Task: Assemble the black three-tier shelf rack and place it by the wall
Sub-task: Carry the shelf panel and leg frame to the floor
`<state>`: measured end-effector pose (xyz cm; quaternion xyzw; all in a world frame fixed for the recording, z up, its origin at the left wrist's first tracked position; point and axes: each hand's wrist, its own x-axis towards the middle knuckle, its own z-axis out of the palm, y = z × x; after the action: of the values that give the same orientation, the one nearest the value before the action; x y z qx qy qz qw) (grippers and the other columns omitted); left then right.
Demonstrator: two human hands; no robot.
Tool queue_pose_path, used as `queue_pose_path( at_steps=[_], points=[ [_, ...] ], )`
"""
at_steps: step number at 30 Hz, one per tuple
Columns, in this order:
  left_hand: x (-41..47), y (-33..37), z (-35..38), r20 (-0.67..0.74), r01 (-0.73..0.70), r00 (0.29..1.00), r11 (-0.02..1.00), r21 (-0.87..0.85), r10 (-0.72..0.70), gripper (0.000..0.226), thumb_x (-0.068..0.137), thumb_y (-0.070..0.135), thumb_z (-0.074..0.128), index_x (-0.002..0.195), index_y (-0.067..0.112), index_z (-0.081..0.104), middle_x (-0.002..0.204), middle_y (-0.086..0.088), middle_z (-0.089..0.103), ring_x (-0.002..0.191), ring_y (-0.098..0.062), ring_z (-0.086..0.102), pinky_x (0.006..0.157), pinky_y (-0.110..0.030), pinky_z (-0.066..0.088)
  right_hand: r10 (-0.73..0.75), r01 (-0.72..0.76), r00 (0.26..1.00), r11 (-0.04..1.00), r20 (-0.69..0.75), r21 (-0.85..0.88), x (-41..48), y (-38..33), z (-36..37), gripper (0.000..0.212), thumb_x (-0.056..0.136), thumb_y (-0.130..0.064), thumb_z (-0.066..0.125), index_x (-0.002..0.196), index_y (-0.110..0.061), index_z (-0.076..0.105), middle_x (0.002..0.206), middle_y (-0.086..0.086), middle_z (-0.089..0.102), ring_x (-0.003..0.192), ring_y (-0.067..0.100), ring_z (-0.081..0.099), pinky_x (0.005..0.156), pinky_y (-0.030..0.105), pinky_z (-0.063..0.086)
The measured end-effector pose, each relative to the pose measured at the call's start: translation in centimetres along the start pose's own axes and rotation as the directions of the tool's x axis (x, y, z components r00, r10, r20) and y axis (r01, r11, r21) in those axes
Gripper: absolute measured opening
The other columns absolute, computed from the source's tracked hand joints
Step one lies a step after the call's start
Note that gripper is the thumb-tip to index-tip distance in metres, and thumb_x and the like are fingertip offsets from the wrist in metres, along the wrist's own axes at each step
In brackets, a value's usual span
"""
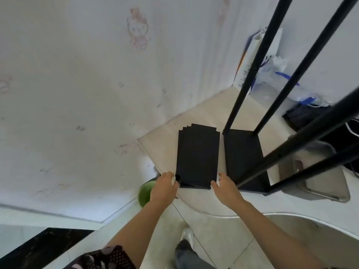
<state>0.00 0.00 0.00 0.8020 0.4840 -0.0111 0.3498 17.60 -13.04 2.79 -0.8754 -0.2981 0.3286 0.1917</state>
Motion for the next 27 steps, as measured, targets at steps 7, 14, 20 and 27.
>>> queue_pose_path(
  at_steps=[7,14,20,27],
  points=[
    [3.7,1.3,1.2,0.128,0.132,0.985,0.983,-0.125,-0.116,0.036,0.104,0.030,0.047,0.132,0.008,0.054,0.128,-0.009,0.049,0.116,-0.029,0.053,0.098,-0.037,0.044,0.099,-0.096,0.993,0.994,0.060,-0.057,3.3,-1.1,1.1,0.052,0.104,-0.033,0.047,0.141,-0.001,0.032,0.131,0.017,0.050,0.107,0.029,0.058,0.090,0.037,0.050],
    [5.8,1.6,2.2,0.184,0.287,0.956,0.860,-0.422,-0.229,0.042,0.098,0.028,0.062,0.133,0.005,0.056,0.127,-0.011,0.053,0.111,-0.034,0.060,0.102,-0.046,0.050,0.219,-0.221,0.969,0.975,0.113,0.008,5.9,-1.3,1.3,0.043,0.102,-0.033,0.051,0.128,0.002,0.045,0.123,0.019,0.054,0.098,0.029,0.062,0.087,0.040,0.053],
    [6.3,1.3,2.3,0.271,0.396,0.918,0.733,-0.553,-0.291,0.060,0.081,0.035,0.074,0.131,0.005,0.061,0.132,-0.015,0.057,0.114,-0.033,0.061,0.102,-0.047,0.052,0.309,-0.327,0.940,0.937,0.144,0.125,6.5,-1.3,2.0,0.049,0.097,-0.041,0.058,0.123,-0.001,0.051,0.121,0.016,0.056,0.109,0.031,0.057,0.099,0.045,0.050],
    [7.3,0.3,1.1,0.294,0.404,0.914,0.693,-0.597,-0.280,0.060,0.082,0.034,0.079,0.128,0.001,0.057,0.128,-0.015,0.059,0.110,-0.031,0.063,0.095,-0.045,0.056,0.311,-0.324,0.946,0.914,0.092,0.245,5.3,-2.3,2.4,0.046,0.097,-0.037,0.061,0.121,0.000,0.048,0.116,0.014,0.059,0.090,0.019,0.055,0.068,0.025,0.046]
  ],
)
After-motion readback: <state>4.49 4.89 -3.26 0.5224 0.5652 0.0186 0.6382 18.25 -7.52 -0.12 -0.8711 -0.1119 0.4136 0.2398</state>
